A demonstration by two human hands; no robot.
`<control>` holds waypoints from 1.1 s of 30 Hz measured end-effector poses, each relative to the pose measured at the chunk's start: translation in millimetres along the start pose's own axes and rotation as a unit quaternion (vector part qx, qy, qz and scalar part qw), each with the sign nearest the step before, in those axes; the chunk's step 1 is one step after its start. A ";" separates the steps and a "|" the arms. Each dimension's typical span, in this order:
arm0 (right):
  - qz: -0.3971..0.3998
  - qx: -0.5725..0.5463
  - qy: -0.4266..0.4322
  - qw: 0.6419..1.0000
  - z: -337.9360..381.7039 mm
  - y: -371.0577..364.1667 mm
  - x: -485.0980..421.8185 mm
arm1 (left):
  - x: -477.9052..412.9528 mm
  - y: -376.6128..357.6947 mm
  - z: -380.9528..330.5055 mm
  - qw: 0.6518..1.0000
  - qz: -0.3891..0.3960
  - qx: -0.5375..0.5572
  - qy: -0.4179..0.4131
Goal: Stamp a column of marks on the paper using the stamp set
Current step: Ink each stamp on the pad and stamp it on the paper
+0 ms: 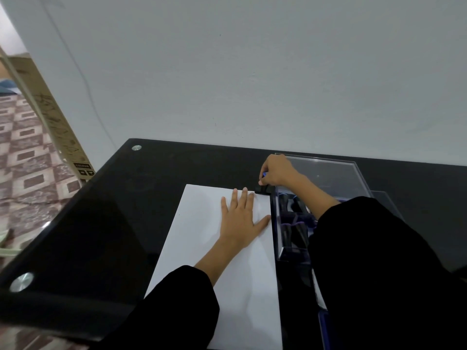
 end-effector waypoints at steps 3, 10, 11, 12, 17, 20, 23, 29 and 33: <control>-0.001 0.000 -0.002 1.000 0.1 -0.9 0.5 | -0.1 0.0 0.4 1.000 0.006 0.000 0.007; -0.004 0.002 -0.004 1.000 2.3 -2.8 0.7 | 1.3 1.6 0.1 1.000 0.007 0.002 0.007; -0.005 0.004 -0.004 1.000 3.0 -3.3 0.7 | 1.4 2.1 0.0 1.000 0.006 0.002 0.007; -0.005 0.005 -0.004 1.000 3.3 -3.8 0.7 | 1.4 2.5 -0.1 1.000 0.005 0.002 0.007; -0.022 0.019 -0.005 1.000 6.2 -7.5 2.5 | 1.1 2.2 -0.5 1.000 0.004 0.002 0.005; -0.041 0.032 -0.013 0.999 8.0 -11.8 7.5 | 1.0 2.0 -0.5 1.000 0.003 0.011 0.006; -0.053 0.044 -0.018 0.998 9.4 -13.9 13.4 | 0.7 1.7 0.2 1.000 0.003 0.016 0.009; -0.069 0.057 -0.021 0.996 12.0 -13.0 20.1 | 0.4 1.0 0.1 1.000 0.009 0.008 0.011; -0.069 0.061 -0.023 0.995 13.8 -11.9 21.8 | 0.3 1.8 -0.1 1.000 0.009 0.005 0.010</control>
Point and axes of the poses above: each hand's wrist, its own x-axis away from the middle knuckle, its own y-axis out of the back of the hand, z = x × y, the point moved 6 cm from there along -x, towards the middle knuckle, and after that the axes turned 6 degrees about z, right-handed, at the moved point
